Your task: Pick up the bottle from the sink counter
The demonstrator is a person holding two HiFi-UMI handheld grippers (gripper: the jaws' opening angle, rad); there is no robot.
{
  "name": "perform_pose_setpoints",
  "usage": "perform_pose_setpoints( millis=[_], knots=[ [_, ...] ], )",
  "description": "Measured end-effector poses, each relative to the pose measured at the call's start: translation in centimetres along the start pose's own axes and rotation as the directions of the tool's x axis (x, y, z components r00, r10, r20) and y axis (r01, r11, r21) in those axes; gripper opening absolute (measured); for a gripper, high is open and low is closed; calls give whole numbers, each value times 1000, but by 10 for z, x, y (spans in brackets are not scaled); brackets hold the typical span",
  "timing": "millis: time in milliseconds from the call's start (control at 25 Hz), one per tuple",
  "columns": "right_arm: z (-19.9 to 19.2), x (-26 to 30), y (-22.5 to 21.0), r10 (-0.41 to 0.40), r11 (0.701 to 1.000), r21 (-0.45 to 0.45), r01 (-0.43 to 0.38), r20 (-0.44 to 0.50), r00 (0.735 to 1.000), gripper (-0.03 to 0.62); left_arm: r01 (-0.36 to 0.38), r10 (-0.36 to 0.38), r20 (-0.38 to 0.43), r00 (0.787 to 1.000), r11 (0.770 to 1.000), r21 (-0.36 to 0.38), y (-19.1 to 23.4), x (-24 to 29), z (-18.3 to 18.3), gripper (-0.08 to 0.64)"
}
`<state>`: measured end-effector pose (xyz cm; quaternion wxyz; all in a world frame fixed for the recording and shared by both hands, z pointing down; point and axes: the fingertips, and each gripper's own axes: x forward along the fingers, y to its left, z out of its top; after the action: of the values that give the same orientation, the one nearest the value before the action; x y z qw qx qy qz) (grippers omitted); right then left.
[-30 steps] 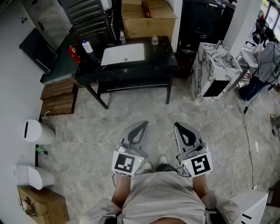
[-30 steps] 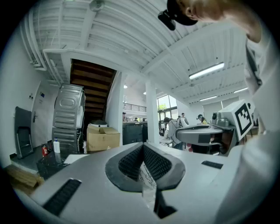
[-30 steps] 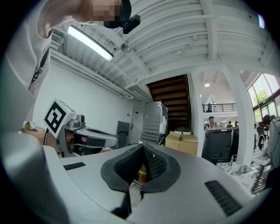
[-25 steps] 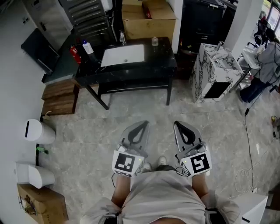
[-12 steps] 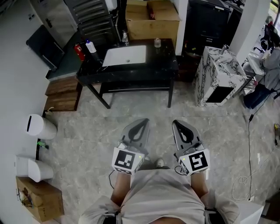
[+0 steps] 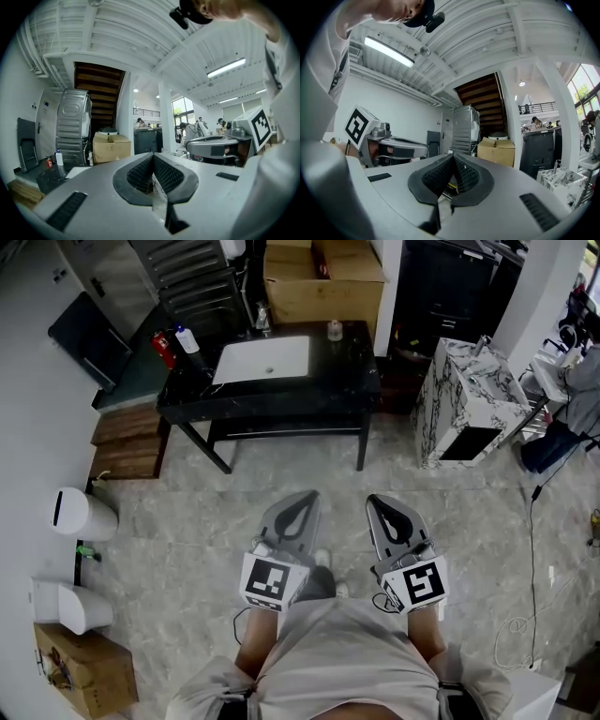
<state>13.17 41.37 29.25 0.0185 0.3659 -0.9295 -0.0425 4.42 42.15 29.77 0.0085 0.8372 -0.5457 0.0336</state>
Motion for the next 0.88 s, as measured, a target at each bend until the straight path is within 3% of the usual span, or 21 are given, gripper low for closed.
perform_pose_setpoints(
  millis=[880],
  knots=[
    [-7,129,-41,-68,997,-40,66,-39,997,-5,78,-78,15,997,997,-8,109,89,-2,2]
  ],
)
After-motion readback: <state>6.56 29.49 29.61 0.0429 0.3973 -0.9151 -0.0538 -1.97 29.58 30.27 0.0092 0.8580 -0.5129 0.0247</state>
